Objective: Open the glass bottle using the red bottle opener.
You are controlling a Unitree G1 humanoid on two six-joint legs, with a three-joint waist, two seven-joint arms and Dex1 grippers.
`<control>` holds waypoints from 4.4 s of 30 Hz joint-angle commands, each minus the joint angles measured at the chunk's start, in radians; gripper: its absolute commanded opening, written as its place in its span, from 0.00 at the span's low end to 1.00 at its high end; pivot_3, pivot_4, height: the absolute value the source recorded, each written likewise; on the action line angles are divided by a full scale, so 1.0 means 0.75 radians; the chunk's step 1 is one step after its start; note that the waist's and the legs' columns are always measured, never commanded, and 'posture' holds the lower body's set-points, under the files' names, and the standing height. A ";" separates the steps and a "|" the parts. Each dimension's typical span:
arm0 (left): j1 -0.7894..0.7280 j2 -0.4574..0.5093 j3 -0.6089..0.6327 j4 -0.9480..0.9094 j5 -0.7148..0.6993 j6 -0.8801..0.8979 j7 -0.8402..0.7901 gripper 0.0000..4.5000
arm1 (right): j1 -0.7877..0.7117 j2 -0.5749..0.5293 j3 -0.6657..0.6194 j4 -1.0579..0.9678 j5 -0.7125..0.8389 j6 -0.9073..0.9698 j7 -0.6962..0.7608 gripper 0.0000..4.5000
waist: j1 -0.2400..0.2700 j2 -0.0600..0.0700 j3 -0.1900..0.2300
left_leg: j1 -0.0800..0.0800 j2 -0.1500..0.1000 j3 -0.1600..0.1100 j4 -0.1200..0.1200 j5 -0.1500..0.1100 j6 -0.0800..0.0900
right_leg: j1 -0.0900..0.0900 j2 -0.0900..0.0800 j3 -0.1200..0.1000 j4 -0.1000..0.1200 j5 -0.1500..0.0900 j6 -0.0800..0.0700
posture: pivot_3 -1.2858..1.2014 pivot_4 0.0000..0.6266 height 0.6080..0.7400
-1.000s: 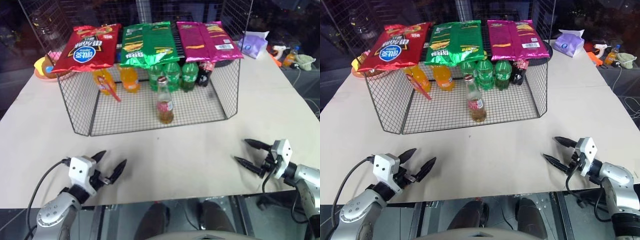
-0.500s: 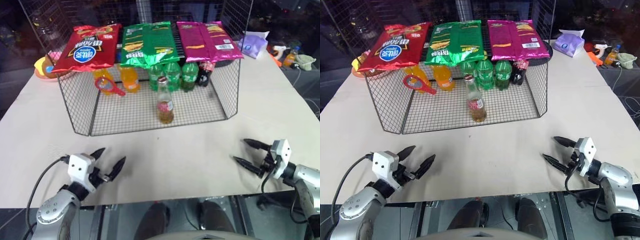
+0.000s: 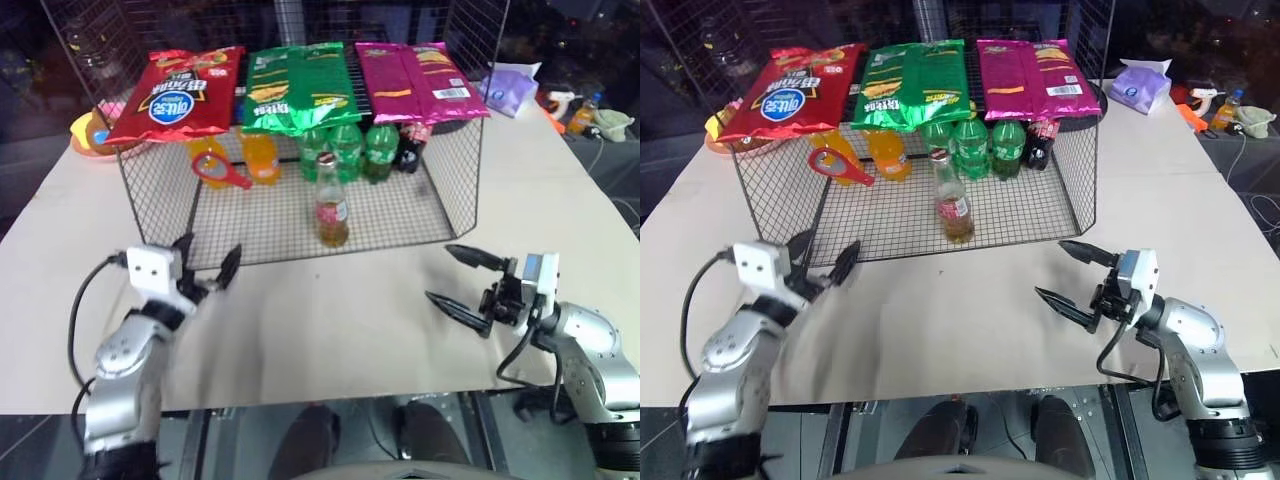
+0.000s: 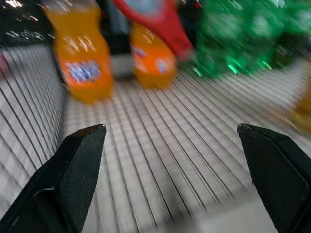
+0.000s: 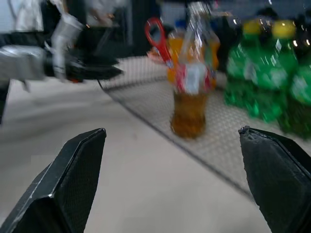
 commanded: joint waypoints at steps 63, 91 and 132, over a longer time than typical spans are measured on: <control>-0.514 -0.084 -0.037 0.313 0.111 -0.226 0.271 0.52 | 0.048 0.043 0.048 0.043 -0.139 -0.134 -0.085 1.00 | -0.009 -0.002 0.000 | -0.004 -0.001 0.004 0.003 0.001 -0.001 | -0.008 0.006 0.005 0.007 0.000 0.000 | 0.52 0.24 1.00; -0.216 -0.036 0.011 -0.232 0.058 0.050 0.304 0.52 | 0.024 0.047 0.048 0.108 -0.158 -0.176 -0.081 1.00 | -0.007 -0.002 0.000 | -0.004 0.000 0.005 0.004 0.001 -0.001 | -0.009 0.006 0.007 0.008 0.000 0.000 | 0.52 0.24 1.00; -0.360 -0.427 -0.645 -0.146 -0.154 0.378 0.012 0.52 | -0.281 0.122 0.267 -0.459 -0.228 1.114 -0.815 1.00 | -0.010 -0.003 0.000 | -0.007 -0.001 0.005 0.008 0.001 -0.001 | -0.010 0.009 0.007 0.010 0.000 0.000 | 0.52 0.24 1.00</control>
